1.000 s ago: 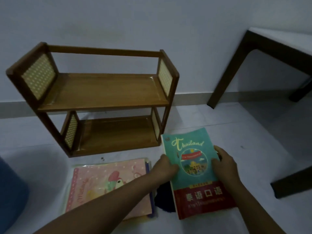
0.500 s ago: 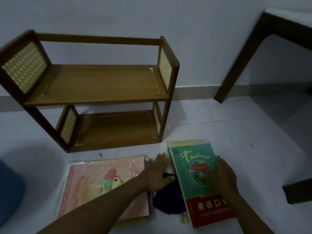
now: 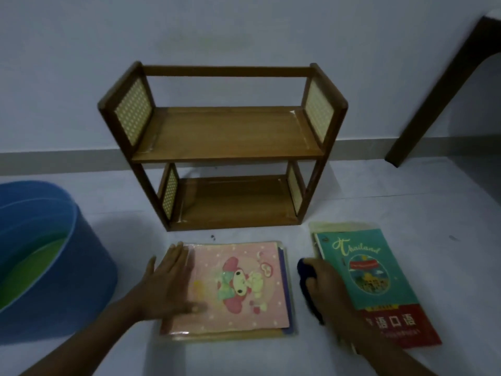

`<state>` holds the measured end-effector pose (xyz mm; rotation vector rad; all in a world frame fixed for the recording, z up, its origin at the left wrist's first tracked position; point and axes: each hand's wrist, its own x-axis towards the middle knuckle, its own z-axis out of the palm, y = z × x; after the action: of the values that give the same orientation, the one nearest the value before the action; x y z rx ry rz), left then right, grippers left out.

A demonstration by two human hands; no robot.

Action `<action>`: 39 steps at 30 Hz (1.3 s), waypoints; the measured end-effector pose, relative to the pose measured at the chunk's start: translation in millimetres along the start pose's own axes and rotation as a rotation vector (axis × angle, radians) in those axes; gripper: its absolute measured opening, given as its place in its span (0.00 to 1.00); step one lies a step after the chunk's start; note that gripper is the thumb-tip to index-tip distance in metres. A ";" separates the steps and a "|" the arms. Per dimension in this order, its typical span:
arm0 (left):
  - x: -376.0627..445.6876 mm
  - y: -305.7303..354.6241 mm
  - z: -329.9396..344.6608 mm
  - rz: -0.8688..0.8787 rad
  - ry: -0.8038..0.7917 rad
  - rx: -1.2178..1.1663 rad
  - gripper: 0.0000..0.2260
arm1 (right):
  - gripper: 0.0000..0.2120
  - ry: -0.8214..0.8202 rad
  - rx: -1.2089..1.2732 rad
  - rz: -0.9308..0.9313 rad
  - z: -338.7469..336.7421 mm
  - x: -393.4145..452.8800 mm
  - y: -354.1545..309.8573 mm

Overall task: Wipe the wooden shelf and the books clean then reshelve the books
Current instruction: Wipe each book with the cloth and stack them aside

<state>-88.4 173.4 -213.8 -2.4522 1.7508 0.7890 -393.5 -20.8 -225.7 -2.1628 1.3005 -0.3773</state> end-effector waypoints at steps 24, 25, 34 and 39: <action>-15.7 -33.1 34.1 0.102 0.015 -0.036 0.60 | 0.25 -0.164 -0.224 -0.368 112.6 30.0 -135.2; -16.0 -34.9 34.5 0.107 0.022 -0.070 0.60 | 0.22 -0.180 -0.195 -0.442 124.1 12.7 -141.5; -18.8 -42.1 45.5 0.115 0.082 -0.072 0.65 | 0.26 -0.246 -0.364 -0.743 126.2 7.4 -129.2; -18.5 -39.3 42.4 0.125 0.097 -0.107 0.65 | 0.28 -0.169 -0.394 -0.472 121.9 6.7 -129.4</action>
<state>-74.1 217.0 -253.4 -2.5079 1.9619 0.8068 -236.0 60.0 -243.6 -2.7695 0.8101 -0.1165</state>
